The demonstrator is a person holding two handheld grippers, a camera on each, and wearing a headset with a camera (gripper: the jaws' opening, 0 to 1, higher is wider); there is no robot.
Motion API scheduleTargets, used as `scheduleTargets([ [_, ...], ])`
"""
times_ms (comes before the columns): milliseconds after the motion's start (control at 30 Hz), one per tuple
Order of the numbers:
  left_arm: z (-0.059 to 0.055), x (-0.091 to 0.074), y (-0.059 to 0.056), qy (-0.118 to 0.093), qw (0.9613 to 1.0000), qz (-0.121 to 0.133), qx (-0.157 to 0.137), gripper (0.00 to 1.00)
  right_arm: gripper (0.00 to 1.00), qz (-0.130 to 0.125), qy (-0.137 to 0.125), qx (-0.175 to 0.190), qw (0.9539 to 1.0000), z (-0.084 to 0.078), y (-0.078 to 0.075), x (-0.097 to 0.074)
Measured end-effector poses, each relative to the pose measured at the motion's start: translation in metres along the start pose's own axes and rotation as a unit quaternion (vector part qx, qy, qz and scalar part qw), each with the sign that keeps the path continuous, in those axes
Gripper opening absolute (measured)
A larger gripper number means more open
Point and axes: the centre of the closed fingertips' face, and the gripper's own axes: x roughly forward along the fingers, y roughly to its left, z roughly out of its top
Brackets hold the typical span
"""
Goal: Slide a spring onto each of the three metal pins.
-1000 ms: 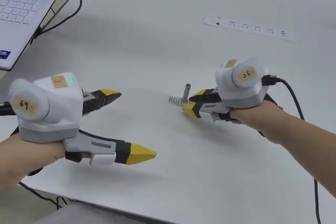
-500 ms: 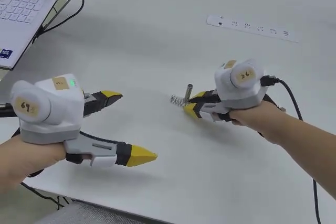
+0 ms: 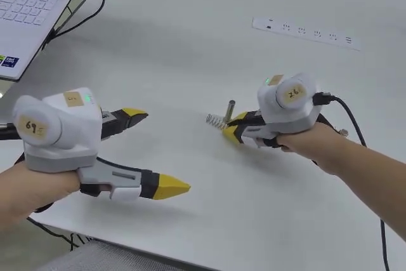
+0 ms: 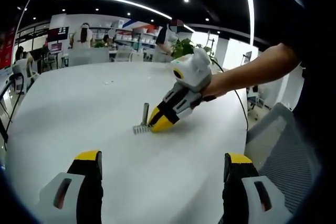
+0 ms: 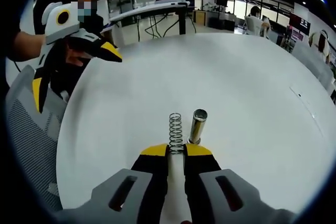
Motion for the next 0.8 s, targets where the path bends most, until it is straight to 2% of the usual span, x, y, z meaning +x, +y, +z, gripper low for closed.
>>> scheduleTargets([
  [167,0.0,0.001,0.0,0.001,1.0,-0.001,0.001,0.94,0.08,0.004,0.002,-0.003,1.0,-0.001,0.004,-0.006],
  [400,0.006,0.006,-0.004,0.001,1.0,-0.006,0.007,0.93,0.08,0.007,-0.011,-0.018,0.9998,0.003,0.011,-0.027],
  [633,0.009,0.012,-0.011,0.005,0.9998,-0.016,0.013,0.93,0.08,0.008,-0.02,-0.029,0.9993,-0.002,0.019,-0.054],
  [800,0.012,0.018,-0.02,0.006,0.9994,-0.027,0.02,0.92,0.08,0.005,-0.022,-0.033,0.9992,-0.012,0.023,-0.077],
])
